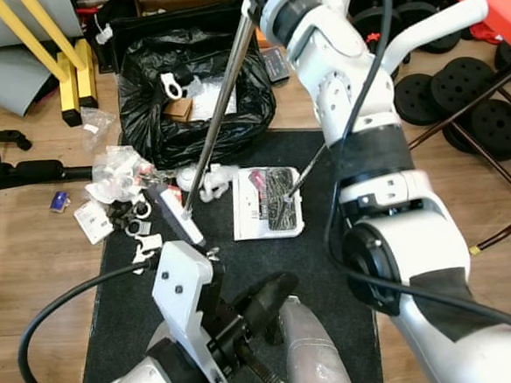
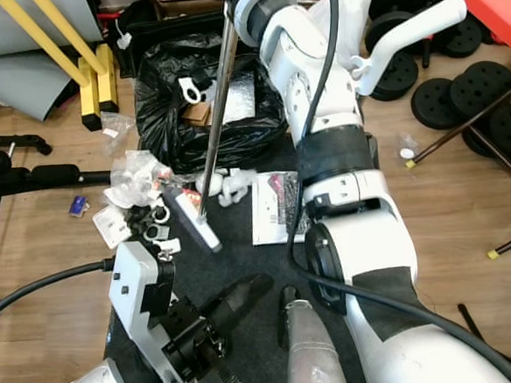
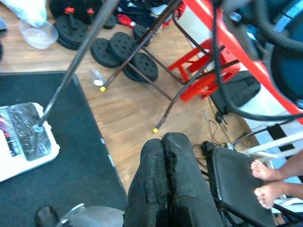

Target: Sweep floor

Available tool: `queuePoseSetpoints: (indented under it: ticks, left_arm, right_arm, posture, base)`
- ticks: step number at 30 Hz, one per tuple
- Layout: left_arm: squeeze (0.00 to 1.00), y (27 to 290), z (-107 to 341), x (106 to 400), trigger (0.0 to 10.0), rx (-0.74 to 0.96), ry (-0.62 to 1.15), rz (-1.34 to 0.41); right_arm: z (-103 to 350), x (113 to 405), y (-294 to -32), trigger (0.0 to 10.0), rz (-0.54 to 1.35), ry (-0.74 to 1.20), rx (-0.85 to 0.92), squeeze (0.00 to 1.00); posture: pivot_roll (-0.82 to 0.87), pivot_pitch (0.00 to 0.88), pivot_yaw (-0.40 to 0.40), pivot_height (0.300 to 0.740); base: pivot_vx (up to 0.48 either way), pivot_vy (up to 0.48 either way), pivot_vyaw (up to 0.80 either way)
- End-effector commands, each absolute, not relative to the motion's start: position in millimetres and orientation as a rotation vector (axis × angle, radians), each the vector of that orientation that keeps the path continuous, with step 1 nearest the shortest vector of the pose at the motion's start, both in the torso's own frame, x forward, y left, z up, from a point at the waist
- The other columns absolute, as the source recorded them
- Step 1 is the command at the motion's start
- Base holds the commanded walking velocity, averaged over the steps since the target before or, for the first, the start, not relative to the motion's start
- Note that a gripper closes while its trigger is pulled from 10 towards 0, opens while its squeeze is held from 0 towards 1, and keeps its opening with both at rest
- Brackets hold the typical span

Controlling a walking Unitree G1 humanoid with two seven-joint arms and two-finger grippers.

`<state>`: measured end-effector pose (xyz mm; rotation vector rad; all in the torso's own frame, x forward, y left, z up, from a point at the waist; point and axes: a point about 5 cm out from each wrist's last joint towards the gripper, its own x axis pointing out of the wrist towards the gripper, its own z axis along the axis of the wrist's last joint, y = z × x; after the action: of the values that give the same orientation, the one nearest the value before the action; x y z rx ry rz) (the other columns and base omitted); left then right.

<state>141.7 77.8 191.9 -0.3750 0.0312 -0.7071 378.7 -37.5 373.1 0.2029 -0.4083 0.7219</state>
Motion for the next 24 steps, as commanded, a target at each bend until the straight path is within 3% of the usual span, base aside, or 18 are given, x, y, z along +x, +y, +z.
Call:
queuePoseSetpoints:
  ticks: [1,4,5,7,8,12,24]
  left_arm:
    - [0.0,84.0,185.9,147.3,10.0,-0.399,0.025,-0.726]
    - [0.0,94.0,183.4,157.9,10.0,-0.394,0.005,-0.653]
    - [0.0,106.8,182.9,169.7,10.0,-0.373,-0.026,-0.557]
    - [0.0,106.8,182.9,169.7,10.0,-0.373,-0.026,-0.557]
    - [0.0,123.7,184.0,184.6,10.0,-0.348,-0.063,-0.425]
    - [0.0,152.8,190.8,203.3,10.0,-0.326,-0.133,-0.216]
    - [0.0,166.8,151.7,200.4,10.0,-0.285,-0.022,-0.09]
  right_arm:
    - [377.9,359.4,-31.2,10.0,0.878,-0.483,0.181,0.0]
    - [371.7,351.1,-33.2,10.0,0.946,-0.506,0.148,0.0]
    - [364.7,342.7,-37.0,10.0,1.003,-0.525,0.121,0.0]
    - [364.7,342.7,-37.0,10.0,1.003,-0.525,0.121,0.0]
    - [353.3,336.3,-43.8,10.0,1.036,-0.529,0.072,0.0]
    - [324.3,318.6,-60.7,10.0,1.109,-0.499,-0.049,0.0]
    - [261.7,299.7,-80.6,10.0,1.135,-0.308,-0.079,0.0]
  posture:
    - [-0.06,0.212,-0.051,0.74]
    - [-0.05,0.172,-0.049,0.74]
    - [-0.05,0.151,-0.049,0.74]
    - [-0.05,0.151,-0.049,0.74]
    - [-0.05,0.125,-0.049,0.74]
    - [-0.05,0.089,-0.055,0.74]
    - [-0.03,0.006,-0.058,0.74]
  base:
    - [0.0,0.0,0.8]
    - [0.0,0.0,0.8]
    - [0.0,0.0,0.8]
    - [0.0,0.0,0.8]
    - [0.0,0.0,0.8]
    - [0.0,0.0,0.8]
    - [0.0,0.0,0.8]
